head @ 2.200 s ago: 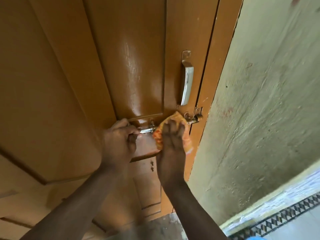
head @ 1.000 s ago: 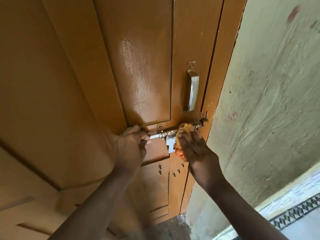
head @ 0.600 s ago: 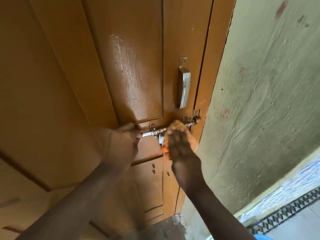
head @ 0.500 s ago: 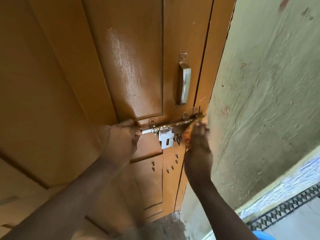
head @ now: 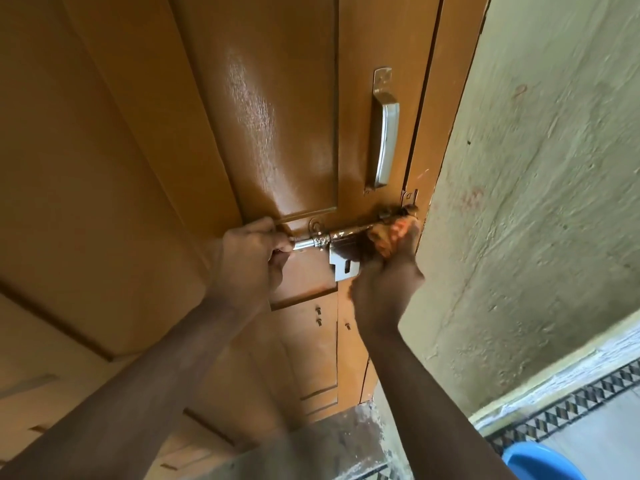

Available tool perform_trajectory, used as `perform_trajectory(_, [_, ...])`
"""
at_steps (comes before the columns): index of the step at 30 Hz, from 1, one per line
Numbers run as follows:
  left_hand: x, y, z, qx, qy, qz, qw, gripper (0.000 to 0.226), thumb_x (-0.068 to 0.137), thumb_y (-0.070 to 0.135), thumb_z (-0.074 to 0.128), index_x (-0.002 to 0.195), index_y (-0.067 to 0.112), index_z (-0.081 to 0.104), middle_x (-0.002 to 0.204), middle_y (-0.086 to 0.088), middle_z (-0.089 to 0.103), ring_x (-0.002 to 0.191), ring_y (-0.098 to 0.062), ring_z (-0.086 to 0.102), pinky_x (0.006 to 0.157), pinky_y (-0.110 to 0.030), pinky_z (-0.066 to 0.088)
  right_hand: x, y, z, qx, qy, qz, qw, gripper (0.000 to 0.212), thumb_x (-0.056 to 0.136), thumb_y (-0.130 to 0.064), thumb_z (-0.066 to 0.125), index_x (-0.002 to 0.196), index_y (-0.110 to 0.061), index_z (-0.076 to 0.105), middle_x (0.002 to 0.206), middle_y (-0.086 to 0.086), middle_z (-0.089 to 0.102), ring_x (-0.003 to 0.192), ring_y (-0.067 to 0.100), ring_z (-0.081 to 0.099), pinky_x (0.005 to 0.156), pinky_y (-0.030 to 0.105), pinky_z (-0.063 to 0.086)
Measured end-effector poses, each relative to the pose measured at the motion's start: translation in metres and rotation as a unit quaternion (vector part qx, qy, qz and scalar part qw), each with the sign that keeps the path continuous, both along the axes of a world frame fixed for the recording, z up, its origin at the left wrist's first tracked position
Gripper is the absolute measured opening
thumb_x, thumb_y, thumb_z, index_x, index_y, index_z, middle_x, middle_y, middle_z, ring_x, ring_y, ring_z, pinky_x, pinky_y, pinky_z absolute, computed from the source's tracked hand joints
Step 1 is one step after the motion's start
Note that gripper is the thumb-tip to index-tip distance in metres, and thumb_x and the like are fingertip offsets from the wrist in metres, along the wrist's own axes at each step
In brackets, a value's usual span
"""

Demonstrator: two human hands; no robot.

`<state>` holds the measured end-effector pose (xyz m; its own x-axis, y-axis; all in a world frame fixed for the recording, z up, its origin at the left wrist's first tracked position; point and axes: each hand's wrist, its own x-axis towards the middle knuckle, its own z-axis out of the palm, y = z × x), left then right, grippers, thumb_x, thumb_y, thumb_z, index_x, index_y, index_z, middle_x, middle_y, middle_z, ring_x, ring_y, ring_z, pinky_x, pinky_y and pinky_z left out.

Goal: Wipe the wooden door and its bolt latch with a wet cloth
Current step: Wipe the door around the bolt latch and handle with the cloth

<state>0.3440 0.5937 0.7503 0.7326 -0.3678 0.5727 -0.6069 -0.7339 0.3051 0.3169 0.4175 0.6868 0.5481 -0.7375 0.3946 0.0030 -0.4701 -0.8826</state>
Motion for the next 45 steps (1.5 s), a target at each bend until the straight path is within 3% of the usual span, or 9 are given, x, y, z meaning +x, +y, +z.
perform_trajectory(5, [-0.001,-0.002,-0.004,-0.013,0.001,0.016,1.000,0.016,0.074,-0.009,0.085,0.078,0.006,0.082,0.073,-0.004,0.065,0.058,-0.018,0.057,0.054,-0.020,0.040,-0.006,0.033,-0.037,-0.143,0.052,0.127,0.980,0.085,0.089,0.008,0.061,0.160,-0.005,0.016,0.166,0.018,0.022,0.150,0.040,0.031,0.106,0.051,0.051])
perform_trajectory(11, [0.002,-0.001,-0.004,-0.020,-0.017,0.010,1.000,0.016,0.077,-0.010,0.082,0.077,0.007,0.082,0.071,0.001,0.059,0.057,-0.013,0.052,0.052,-0.024,0.043,-0.015,0.024,-0.046,-0.231,0.091,0.127,0.960,0.089,0.083,0.006,0.071,0.158,-0.002,0.023,0.168,0.016,0.018,0.153,0.043,0.021,0.090,0.040,0.058])
perform_trajectory(18, [0.001,-0.002,-0.009,-0.036,-0.013,0.016,0.999,0.018,0.076,-0.012,0.083,0.076,0.006,0.081,0.075,0.011,0.053,0.059,-0.005,0.045,0.057,-0.012,0.032,-0.036,0.033,-0.050,-0.029,-0.016,0.086,0.996,0.078,0.088,0.015,0.060,0.157,-0.005,0.029,0.163,0.015,0.032,0.141,0.025,0.040,0.098,-0.009,0.026])
perform_trajectory(23, [0.000,0.000,-0.007,-0.028,-0.021,0.010,0.999,0.011,0.080,-0.007,0.084,0.077,0.004,0.082,0.072,-0.004,0.064,0.059,-0.009,0.050,0.055,-0.014,0.034,-0.022,0.052,-0.065,-0.105,-0.015,0.135,0.985,0.080,0.091,0.010,0.057,0.160,-0.008,0.020,0.167,0.013,0.024,0.153,0.035,0.025,0.106,0.036,0.050])
perform_trajectory(27, [0.001,-0.001,-0.007,-0.035,-0.023,0.007,0.999,0.009,0.078,-0.007,0.085,0.080,0.002,0.082,0.074,-0.005,0.065,0.062,-0.008,0.051,0.059,-0.010,0.033,-0.011,0.046,-0.093,-0.254,0.098,0.154,0.950,0.092,0.087,0.006,0.067,0.161,-0.008,0.014,0.170,0.011,0.012,0.157,0.035,0.001,0.076,0.034,0.063])
perform_trajectory(33, [0.002,0.000,-0.008,-0.034,-0.027,0.006,0.999,0.011,0.080,-0.004,0.084,0.076,0.005,0.080,0.073,0.005,0.055,0.061,-0.007,0.049,0.053,-0.019,0.039,-0.026,0.054,-0.082,-0.075,-0.027,0.142,0.987,0.072,0.094,0.004,0.055,0.159,-0.010,0.027,0.162,0.012,0.037,0.131,0.029,0.057,0.078,0.029,0.062])
perform_trajectory(39, [0.003,0.002,-0.007,-0.011,-0.040,0.000,0.999,0.011,0.081,-0.002,0.084,0.078,0.008,0.080,0.076,-0.001,0.062,0.063,-0.011,0.057,0.052,-0.028,0.048,-0.009,0.064,-0.063,-0.146,-0.034,0.150,0.977,0.078,0.091,0.010,0.059,0.158,-0.001,0.021,0.168,0.017,0.018,0.153,0.037,0.024,0.092,0.014,0.052])
perform_trajectory(42, [0.004,0.002,-0.006,-0.009,-0.033,0.005,0.999,0.013,0.078,-0.003,0.085,0.077,0.009,0.080,0.075,-0.002,0.064,0.061,-0.021,0.063,0.049,-0.039,0.054,-0.018,0.055,-0.093,-0.190,0.009,0.171,0.967,0.092,0.086,0.013,0.061,0.160,-0.013,0.013,0.168,0.012,0.019,0.141,0.045,0.044,0.069,0.028,0.062])
perform_trajectory(45, [0.003,0.002,-0.006,-0.016,-0.026,0.008,0.999,0.013,0.078,-0.002,0.085,0.076,0.010,0.080,0.075,-0.002,0.065,0.061,-0.019,0.063,0.049,-0.037,0.054,-0.033,0.049,-0.077,-0.110,-0.041,0.144,0.983,0.084,0.084,0.016,0.062,0.157,-0.007,0.027,0.158,0.020,0.039,0.126,0.038,0.061,0.078,0.010,0.056])
